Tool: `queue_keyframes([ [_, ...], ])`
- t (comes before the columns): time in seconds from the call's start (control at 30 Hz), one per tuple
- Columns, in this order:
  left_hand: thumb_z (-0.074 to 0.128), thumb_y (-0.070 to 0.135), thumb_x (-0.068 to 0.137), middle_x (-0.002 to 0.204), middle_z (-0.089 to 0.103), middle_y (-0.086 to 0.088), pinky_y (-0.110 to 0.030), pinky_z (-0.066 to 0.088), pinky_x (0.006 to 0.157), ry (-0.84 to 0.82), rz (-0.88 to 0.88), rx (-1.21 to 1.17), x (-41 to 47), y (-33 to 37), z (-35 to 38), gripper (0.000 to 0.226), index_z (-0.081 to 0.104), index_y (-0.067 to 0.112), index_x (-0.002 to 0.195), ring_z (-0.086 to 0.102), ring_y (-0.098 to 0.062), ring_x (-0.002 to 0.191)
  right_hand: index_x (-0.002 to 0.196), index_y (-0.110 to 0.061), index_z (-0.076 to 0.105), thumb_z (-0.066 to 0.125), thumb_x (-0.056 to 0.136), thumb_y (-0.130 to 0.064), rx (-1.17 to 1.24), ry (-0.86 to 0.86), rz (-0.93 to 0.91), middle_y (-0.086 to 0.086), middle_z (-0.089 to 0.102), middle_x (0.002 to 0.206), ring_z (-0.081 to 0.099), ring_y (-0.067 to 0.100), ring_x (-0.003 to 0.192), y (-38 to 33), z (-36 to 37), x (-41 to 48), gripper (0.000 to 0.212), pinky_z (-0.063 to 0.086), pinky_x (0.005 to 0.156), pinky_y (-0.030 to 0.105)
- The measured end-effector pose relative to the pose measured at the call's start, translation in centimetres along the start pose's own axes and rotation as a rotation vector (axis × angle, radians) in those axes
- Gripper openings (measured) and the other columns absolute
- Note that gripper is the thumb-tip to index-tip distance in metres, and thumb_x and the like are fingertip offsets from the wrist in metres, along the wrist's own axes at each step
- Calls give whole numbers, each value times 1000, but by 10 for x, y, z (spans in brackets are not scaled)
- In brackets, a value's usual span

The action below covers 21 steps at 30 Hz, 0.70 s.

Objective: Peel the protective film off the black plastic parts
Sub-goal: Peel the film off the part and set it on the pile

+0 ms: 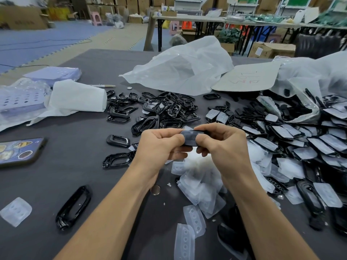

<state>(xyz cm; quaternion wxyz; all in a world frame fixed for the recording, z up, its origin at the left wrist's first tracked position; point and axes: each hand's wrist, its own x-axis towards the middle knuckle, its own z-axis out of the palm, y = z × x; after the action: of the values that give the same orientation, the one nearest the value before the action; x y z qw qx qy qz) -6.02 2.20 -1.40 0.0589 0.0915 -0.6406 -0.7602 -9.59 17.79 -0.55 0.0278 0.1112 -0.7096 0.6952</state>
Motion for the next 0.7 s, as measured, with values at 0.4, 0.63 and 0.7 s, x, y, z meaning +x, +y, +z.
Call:
queue_keyframes([
  [0.4,65,-6,92,75,79,-10,-27,61,56,99,87,100,-1,-3,8,27,81,14,85,74,-19,60,74,-23,77,62,90,9,-51,14,-8,1,72,64,60,14,47,4,3,1,39,49,49,23],
  [0.63,74,14,88,68,76,-3,-25,53,50,153,113,158,-1,-4,6,16,84,22,79,68,-19,50,76,-22,77,62,88,6,-128,18,-40,-3,68,59,59,13,48,5,6,0,34,45,48,20],
  [0.7,73,8,92,66,75,-5,-24,53,48,150,118,173,0,-4,6,25,84,23,76,68,-19,48,76,-21,77,62,89,5,-131,15,-38,-2,66,57,58,13,47,5,6,-1,33,44,47,20],
])
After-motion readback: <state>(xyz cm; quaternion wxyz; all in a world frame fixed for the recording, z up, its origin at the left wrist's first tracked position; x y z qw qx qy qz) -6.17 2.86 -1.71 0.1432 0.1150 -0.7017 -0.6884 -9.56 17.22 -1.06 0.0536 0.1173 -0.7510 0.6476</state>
